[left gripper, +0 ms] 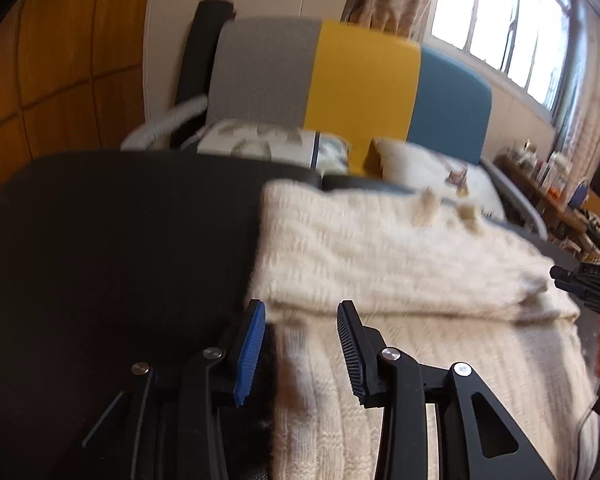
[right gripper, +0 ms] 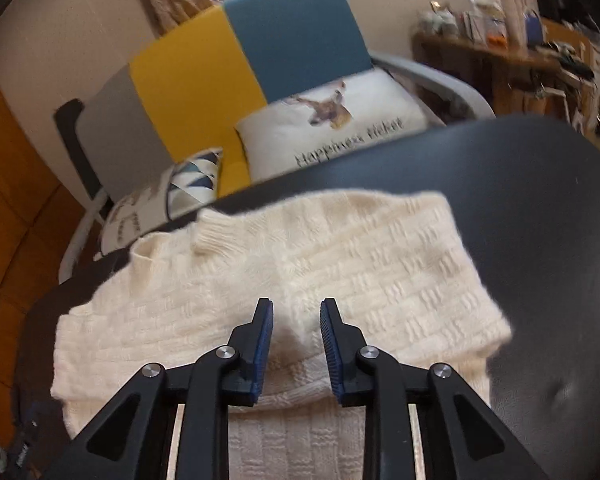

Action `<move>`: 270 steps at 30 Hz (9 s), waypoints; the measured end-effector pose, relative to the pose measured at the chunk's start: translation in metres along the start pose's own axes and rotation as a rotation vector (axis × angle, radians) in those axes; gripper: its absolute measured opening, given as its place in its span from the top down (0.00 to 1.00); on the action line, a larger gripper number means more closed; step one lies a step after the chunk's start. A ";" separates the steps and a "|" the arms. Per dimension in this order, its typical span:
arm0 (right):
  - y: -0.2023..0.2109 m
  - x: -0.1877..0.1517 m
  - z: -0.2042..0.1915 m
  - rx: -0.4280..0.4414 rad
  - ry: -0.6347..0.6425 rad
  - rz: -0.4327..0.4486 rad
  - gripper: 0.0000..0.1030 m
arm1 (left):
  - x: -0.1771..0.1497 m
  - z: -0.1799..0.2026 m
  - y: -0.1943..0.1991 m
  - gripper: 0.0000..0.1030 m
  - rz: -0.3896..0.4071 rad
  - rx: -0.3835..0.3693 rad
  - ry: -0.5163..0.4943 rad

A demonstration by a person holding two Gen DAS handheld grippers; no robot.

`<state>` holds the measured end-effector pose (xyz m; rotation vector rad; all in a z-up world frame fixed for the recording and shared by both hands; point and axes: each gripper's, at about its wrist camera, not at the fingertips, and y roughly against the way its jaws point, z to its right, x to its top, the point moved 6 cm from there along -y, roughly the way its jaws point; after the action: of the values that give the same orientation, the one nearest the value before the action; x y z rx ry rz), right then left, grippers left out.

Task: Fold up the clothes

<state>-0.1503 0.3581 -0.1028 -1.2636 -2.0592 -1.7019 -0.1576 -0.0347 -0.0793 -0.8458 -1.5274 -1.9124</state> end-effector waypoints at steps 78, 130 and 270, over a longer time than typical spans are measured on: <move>0.163 -0.236 0.111 0.352 -0.032 -0.272 0.72 | -0.162 0.001 0.099 0.27 -0.365 -0.430 -0.023; 0.156 -0.245 0.077 0.362 0.122 -0.332 0.88 | -0.179 0.019 0.130 0.87 -0.410 -0.487 -0.063; 0.048 -0.092 0.110 0.453 -0.026 -0.319 0.81 | -0.050 0.002 0.010 0.49 -0.468 -0.386 0.101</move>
<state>-0.0206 0.4090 -0.1609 -0.8547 -2.5752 -1.2097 -0.1169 -0.0332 -0.1104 -0.5591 -1.4024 -2.6062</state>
